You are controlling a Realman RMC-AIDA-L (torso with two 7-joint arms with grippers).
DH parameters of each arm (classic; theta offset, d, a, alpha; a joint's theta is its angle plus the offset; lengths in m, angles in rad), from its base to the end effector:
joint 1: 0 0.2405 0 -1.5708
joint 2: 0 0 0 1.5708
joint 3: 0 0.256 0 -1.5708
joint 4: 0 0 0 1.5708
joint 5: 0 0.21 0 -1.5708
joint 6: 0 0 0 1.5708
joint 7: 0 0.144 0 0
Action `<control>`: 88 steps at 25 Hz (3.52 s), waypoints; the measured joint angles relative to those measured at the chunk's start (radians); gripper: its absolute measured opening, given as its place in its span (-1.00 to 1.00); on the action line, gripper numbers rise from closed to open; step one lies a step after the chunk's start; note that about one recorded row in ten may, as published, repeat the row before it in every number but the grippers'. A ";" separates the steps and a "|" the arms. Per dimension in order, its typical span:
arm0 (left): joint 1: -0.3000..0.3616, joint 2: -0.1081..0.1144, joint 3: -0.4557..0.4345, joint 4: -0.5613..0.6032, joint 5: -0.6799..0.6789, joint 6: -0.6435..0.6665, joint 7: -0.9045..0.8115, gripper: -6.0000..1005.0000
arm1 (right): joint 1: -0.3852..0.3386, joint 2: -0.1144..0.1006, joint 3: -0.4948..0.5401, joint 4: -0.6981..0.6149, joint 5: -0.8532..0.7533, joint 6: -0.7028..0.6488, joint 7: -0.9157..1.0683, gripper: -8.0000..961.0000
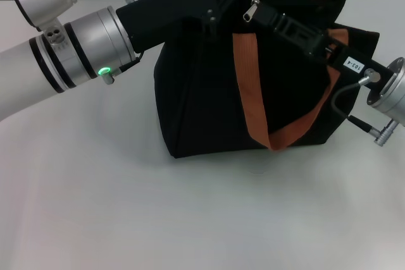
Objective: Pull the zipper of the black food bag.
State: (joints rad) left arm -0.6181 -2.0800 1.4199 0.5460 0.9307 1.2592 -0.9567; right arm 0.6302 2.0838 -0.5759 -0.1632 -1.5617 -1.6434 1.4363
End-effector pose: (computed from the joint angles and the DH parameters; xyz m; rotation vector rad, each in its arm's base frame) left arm -0.1501 0.3720 -0.0378 -2.4547 -0.1599 -1.1780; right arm 0.2171 0.3301 -0.0252 -2.3152 1.1011 1.5886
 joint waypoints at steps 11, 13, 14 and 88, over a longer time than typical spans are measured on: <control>0.000 0.000 0.001 0.000 0.000 0.000 0.000 -0.93 | -0.022 -0.002 -0.009 -0.010 0.004 0.027 0.014 -0.38; 0.000 0.000 0.005 0.000 -0.005 0.001 0.000 -0.93 | -0.021 -0.001 -0.010 -0.011 0.002 0.041 0.038 -0.38; 0.000 0.000 0.005 0.000 -0.005 0.001 0.000 -0.93 | -0.021 -0.001 -0.010 -0.011 0.002 0.041 0.038 -0.38; 0.015 0.000 0.030 -0.002 -0.091 -0.020 0.063 -0.92 | -0.091 -0.004 0.042 -0.072 0.026 0.073 0.055 -0.99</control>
State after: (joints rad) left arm -0.6028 -2.0801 1.4500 0.5445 0.8401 1.2393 -0.8942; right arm 0.5392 2.0802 -0.5341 -0.2355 -1.5359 -1.5706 1.4912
